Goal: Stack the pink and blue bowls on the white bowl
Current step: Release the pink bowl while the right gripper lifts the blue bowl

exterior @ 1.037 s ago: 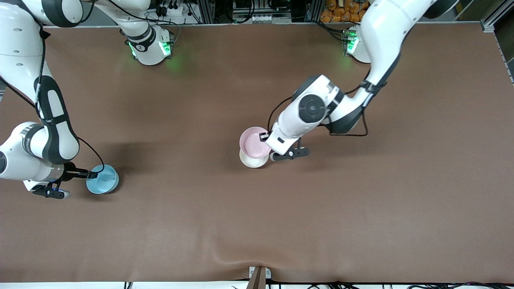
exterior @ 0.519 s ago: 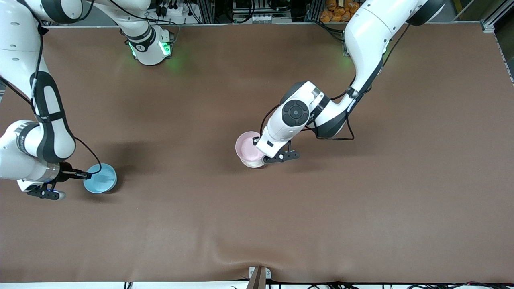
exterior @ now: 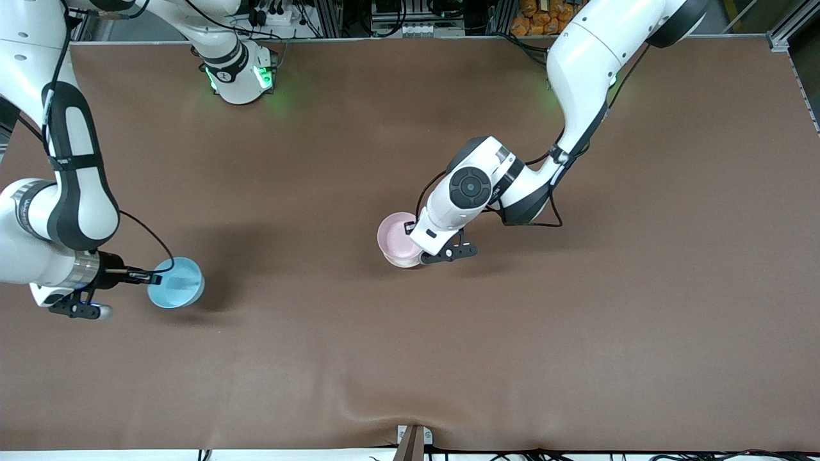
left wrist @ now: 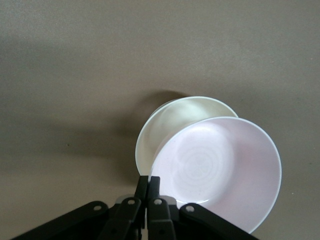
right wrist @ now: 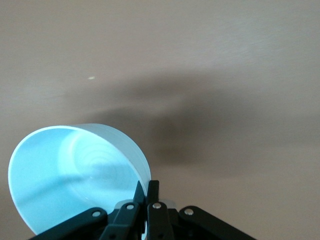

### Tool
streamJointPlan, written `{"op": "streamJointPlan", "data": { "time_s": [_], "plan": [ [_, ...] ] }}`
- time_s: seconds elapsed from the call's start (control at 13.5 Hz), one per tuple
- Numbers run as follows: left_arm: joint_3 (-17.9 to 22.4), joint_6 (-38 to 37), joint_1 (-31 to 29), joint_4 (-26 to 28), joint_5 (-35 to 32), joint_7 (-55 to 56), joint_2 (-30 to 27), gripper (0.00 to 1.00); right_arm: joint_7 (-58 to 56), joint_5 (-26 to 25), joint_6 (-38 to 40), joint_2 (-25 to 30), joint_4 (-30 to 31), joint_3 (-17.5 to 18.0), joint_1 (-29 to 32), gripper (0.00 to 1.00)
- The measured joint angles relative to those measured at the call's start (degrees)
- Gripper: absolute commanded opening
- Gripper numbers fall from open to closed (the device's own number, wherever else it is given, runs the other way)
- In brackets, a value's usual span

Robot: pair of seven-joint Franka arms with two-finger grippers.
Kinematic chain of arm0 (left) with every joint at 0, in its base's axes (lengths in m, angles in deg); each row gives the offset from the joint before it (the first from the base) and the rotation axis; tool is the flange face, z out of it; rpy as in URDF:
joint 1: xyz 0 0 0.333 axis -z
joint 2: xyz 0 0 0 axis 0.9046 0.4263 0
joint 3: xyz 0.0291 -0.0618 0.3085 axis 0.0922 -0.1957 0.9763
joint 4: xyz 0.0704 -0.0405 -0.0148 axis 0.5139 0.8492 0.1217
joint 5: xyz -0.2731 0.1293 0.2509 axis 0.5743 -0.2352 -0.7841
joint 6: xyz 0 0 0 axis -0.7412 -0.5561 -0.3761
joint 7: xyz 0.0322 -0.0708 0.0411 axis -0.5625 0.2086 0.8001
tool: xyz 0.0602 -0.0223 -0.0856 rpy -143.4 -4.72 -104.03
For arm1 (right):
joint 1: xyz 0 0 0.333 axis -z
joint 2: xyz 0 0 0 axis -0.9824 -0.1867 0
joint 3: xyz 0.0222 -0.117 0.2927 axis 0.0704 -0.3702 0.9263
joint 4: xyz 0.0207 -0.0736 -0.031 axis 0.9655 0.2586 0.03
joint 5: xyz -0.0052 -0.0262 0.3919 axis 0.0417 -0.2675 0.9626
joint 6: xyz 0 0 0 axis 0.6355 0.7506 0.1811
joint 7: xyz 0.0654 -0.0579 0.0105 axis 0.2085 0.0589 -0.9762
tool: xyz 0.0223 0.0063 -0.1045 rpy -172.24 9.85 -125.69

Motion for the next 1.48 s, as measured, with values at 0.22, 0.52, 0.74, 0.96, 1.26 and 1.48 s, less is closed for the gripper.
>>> {"op": "streamJointPlan", "data": {
  "time_s": [0.22, 0.52, 0.74, 0.96, 1.26, 1.48],
  "plan": [
    [0.52, 0.02, -0.01, -0.01, -0.01, 0.00, 0.27, 0.00, 5.59, 2.17, 0.21, 0.59, 0.30, 0.12, -3.42, 0.00],
    [0.83, 0.62, -0.01, -0.02, -0.01, 0.00, 0.98, 0.25, 17.40, 2.46, 0.19, 3.65, 1.56, 0.23, -11.42, 0.00],
    [0.83, 0.87, 0.00, -0.09, -0.01, 0.00, 1.18, 1.00, 26.37, 2.58, -0.08, 7.54, 4.60, 0.27, -18.07, 0.00],
    [0.90, 1.30, -0.18, -1.52, -0.01, 0.02, 0.59, 1.00, 36.78, 2.59, -1.77, 10.84, 7.27, 0.27, -25.70, 0.00],
    [1.29, -10.11, -7.07, -4.08, -0.21, -3.48, -11.22, 1.00, 45.77, 2.59, -6.14, 10.61, 8.86, 0.20, -30.38, 0.00],
    [1.26, -21.53, -14.81, -3.96, -0.21, -10.29, -20.52, 1.00, 52.81, 2.60, -9.74, 9.87, 9.27, 0.20, -34.95, 0.00]
  ]
}}
